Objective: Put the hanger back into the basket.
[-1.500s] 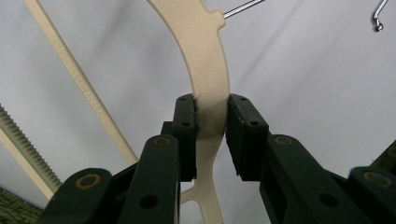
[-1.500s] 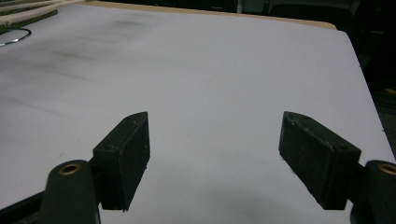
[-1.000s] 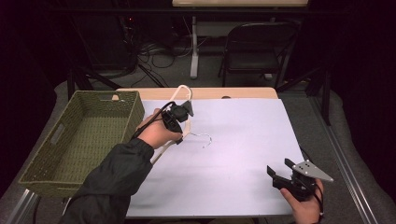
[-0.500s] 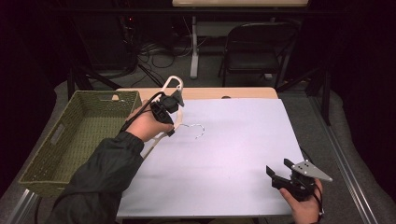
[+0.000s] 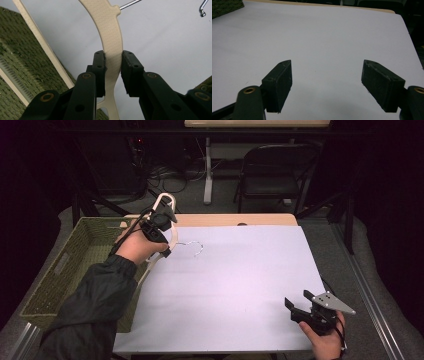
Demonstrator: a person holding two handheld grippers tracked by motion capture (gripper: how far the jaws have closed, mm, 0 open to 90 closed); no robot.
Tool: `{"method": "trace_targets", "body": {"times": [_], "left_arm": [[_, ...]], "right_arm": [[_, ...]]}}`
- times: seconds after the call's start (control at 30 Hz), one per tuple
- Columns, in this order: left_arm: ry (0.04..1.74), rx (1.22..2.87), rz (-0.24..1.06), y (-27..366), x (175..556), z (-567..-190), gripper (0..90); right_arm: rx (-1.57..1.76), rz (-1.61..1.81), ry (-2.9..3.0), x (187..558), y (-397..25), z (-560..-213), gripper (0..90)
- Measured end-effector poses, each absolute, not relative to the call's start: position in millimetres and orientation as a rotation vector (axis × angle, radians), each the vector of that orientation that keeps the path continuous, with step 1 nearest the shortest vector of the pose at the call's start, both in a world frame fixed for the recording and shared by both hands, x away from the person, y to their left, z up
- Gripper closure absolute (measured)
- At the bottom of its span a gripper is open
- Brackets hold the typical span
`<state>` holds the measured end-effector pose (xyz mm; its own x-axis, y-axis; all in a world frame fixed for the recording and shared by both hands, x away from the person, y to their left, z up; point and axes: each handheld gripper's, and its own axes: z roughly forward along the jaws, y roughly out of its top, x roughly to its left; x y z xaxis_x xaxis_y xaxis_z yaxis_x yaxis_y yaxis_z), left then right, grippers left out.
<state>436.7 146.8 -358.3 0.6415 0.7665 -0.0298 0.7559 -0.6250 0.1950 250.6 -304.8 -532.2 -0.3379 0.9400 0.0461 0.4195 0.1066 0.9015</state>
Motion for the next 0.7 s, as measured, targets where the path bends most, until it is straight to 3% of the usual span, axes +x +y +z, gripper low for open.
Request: {"method": "trace_targets", "body": {"times": [0.7], "left_arm": [[1.472, 2.308, -0.029, 236.3, 445.6, -354.4, 74.5]], "right_arm": [[1.326, 1.191, 1.824, 250.5, -304.5, -532.3, 24.6]]}}
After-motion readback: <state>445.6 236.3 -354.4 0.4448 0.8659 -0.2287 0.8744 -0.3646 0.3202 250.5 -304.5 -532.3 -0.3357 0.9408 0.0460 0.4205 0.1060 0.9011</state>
